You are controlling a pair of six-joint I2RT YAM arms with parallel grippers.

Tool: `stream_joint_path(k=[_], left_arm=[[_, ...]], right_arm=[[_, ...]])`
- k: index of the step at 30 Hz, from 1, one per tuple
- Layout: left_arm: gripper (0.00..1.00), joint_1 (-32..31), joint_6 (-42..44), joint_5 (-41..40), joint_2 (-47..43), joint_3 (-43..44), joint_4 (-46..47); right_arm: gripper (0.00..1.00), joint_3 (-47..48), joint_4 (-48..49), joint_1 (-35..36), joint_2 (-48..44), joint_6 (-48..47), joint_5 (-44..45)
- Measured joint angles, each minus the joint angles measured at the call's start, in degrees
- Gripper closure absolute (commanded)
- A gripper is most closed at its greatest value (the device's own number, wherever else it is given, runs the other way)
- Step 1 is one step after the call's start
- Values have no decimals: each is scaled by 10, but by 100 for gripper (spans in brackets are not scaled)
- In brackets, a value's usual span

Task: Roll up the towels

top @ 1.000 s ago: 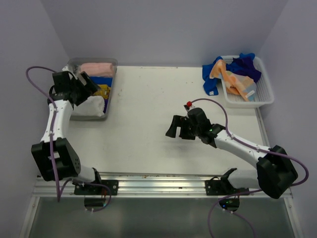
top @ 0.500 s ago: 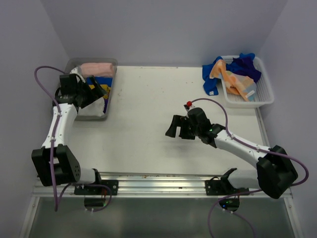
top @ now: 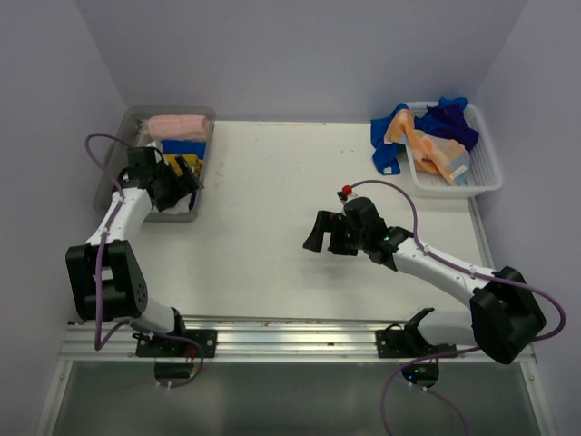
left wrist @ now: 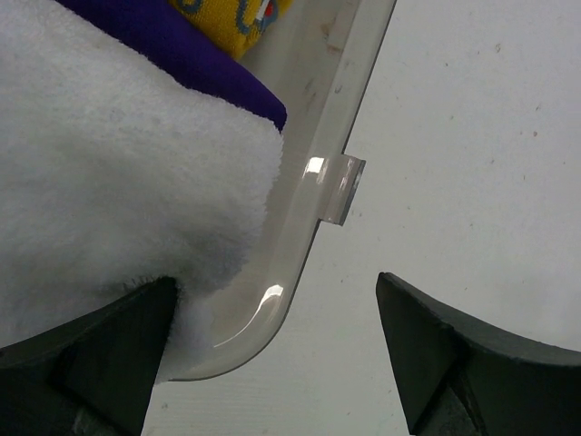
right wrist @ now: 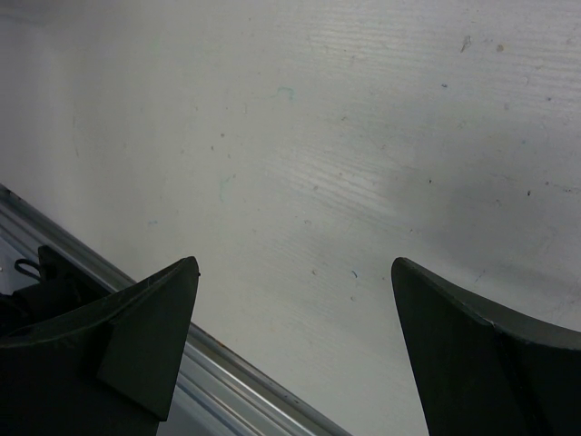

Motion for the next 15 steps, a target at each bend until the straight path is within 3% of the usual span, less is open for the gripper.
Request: stream_joint_path(k=[10, 15], left_arm=[[4, -3, 1, -20, -91, 32, -46], [6, -3, 10, -22, -90, 44, -76]], right_arm=[[9, 0, 0, 2, 0, 1, 0], [9, 0, 1, 3, 0, 1, 0]])
